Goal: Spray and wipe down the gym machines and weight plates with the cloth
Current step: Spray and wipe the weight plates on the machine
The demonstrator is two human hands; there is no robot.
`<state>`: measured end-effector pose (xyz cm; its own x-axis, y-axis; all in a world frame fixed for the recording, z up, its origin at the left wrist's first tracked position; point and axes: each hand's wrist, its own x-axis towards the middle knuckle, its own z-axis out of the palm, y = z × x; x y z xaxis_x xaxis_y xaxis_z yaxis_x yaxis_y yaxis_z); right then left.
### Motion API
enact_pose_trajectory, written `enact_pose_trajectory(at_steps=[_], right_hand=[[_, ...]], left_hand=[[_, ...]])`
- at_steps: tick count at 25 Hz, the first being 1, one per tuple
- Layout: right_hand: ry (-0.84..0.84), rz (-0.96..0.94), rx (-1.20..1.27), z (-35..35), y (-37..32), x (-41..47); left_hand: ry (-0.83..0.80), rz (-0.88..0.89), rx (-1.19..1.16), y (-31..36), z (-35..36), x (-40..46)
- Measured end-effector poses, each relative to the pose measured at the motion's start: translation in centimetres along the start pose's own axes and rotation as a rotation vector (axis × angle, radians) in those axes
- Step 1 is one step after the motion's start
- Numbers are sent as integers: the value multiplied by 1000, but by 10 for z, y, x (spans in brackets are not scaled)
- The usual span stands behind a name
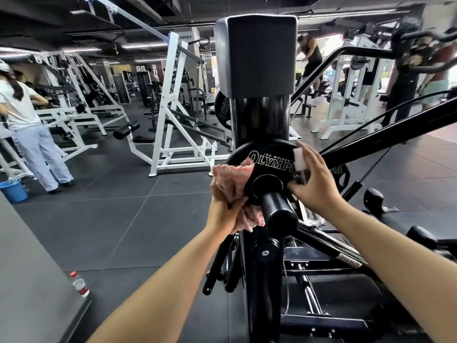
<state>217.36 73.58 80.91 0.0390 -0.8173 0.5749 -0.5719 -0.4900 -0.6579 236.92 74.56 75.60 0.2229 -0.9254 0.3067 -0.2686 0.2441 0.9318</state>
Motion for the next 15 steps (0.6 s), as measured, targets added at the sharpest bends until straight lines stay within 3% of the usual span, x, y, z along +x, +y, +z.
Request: enact_pose_trajectory(at_steps=[3,5,8,15], right_hand=[[-163,-280,-220,-9,-32,34],[-252,-343,-283,-5,-32,41],[-163,-297,-216,2,-21,33],[-38,-271,-51,8,-7,28]], left_hand=[[99,-10,18,15,0,15],[138,68,116,23,0,22],[132,180,177,26,-4,25],[138,176,149,26,-6,24]])
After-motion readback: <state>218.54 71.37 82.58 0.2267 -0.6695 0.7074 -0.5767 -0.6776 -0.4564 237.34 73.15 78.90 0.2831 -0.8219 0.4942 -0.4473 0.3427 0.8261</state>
